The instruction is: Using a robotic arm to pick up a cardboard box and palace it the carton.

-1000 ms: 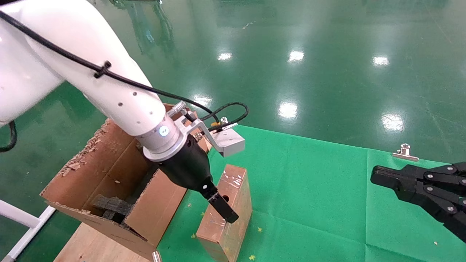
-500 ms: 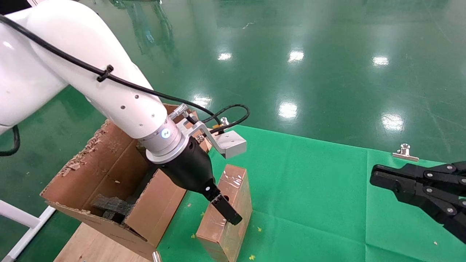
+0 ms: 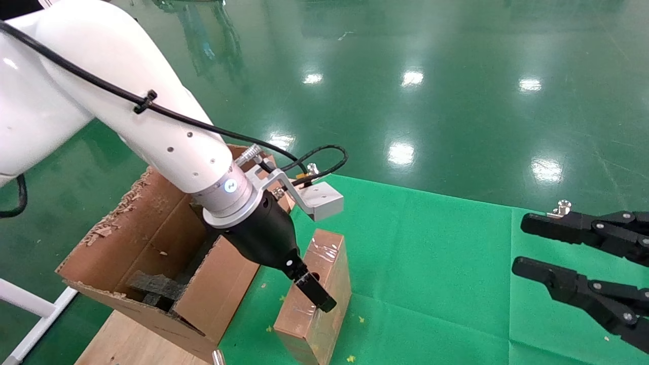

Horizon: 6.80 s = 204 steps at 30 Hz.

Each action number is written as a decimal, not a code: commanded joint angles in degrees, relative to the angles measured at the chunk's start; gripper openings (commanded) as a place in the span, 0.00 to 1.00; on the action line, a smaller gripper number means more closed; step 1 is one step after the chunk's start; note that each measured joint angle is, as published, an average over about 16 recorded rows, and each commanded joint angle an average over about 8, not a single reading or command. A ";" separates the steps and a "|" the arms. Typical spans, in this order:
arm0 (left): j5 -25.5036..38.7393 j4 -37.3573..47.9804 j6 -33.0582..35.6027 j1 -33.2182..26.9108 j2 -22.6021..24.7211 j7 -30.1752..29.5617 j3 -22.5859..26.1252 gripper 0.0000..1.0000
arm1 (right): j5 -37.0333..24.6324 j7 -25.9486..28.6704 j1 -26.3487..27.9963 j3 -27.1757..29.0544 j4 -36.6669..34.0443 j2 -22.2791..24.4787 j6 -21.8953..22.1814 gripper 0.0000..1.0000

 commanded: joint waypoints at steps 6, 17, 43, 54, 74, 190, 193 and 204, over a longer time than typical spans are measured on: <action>-0.02 -0.02 0.02 -0.02 -0.05 -0.05 -0.05 0.00 | 0.00 0.00 0.00 0.00 0.00 0.00 0.00 1.00; -0.09 -0.48 -0.95 -2.32 -2.98 2.63 -1.79 0.00 | 0.00 0.00 0.00 0.00 0.00 0.00 0.00 1.00; 16.36 8.02 0.95 -18.04 -24.34 21.92 -5.25 0.00 | 0.00 0.00 0.00 -0.01 0.00 0.00 0.00 1.00; 19.15 18.50 -7.90 -7.82 -24.47 25.06 -1.27 0.00 | 0.00 0.00 0.00 -0.01 0.00 0.00 0.00 1.00; 14.32 40.35 -28.76 5.16 -16.37 28.49 -2.73 0.00 | 0.01 -0.01 0.01 -0.01 0.00 0.00 0.00 1.00; -18.70 14.39 -9.86 29.80 -17.59 57.64 -40.91 1.00 | 0.04 -0.02 -0.02 -0.02 -0.04 0.02 0.04 1.00; -21.04 12.75 -8.75 32.44 -17.64 59.68 -43.90 1.00 | 0.04 -0.02 -0.02 -0.02 -0.04 0.02 0.04 1.00; -29.65 6.68 -4.67 42.17 -17.82 67.21 -54.88 1.00 | 0.05 -0.02 -0.02 -0.02 -0.04 0.02 0.04 1.00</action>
